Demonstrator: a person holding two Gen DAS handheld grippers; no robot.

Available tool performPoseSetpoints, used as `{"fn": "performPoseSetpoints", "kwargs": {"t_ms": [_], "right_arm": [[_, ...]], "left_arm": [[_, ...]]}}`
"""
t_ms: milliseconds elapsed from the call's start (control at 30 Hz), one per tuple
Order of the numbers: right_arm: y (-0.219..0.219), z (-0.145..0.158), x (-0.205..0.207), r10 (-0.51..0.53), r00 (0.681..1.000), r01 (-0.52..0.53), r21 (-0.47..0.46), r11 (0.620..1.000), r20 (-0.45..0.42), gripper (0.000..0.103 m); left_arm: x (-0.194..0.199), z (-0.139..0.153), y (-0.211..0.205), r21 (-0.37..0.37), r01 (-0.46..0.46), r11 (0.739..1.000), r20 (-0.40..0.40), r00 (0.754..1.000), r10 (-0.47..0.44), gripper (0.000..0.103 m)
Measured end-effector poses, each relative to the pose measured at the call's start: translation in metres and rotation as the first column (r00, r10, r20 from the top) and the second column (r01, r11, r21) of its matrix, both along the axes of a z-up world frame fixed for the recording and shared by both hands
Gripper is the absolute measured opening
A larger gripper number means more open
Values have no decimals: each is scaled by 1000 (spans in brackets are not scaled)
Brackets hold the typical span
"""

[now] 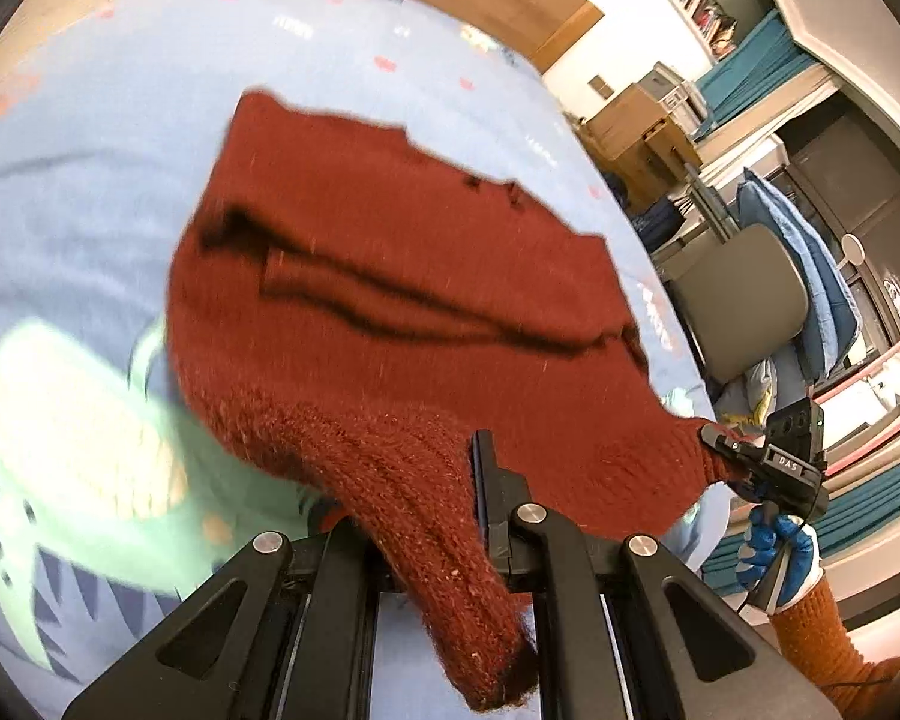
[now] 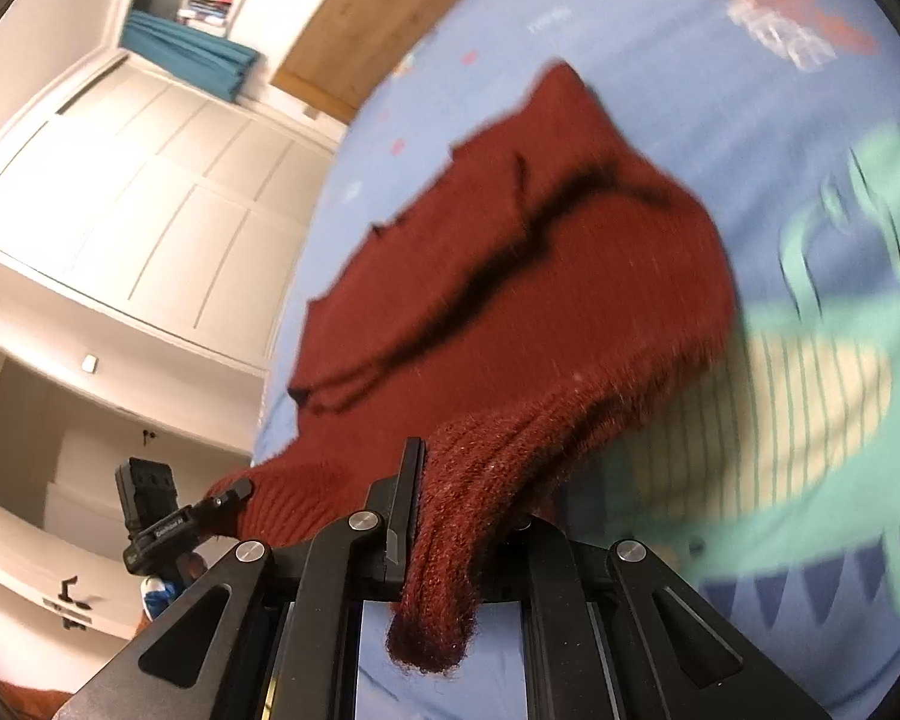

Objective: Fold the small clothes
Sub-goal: 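Lift the hem with both grippers and fold it over toward the collar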

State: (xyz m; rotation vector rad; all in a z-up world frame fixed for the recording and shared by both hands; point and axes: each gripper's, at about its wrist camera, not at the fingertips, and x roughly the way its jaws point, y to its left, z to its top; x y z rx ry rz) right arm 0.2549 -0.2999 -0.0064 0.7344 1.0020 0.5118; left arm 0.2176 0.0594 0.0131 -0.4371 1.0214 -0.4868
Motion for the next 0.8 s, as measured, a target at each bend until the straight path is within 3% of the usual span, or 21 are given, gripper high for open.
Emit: {"fn": "performPoseSetpoints", "kwargs": {"t_ms": [200,400,567,800], "right_arm": [[0,41,45,-35,995,37,-20,999,97,9],[4,62,100,-86,986,91,-28,995,144,9],[15,54,151,-114,986,122,-64,990,118,9],[27,5,204,-154,988,151,-144,978,-10,13]], "left_arm": [[39,31,8,-12,-49,999,94,994,49,7],[87,36,10,15,-81,997,137,988,78,7],[129,12,13,50,-132,990,108,986,126,7],[182,-45,18,172,-176,969,-21,983,182,9]]}}
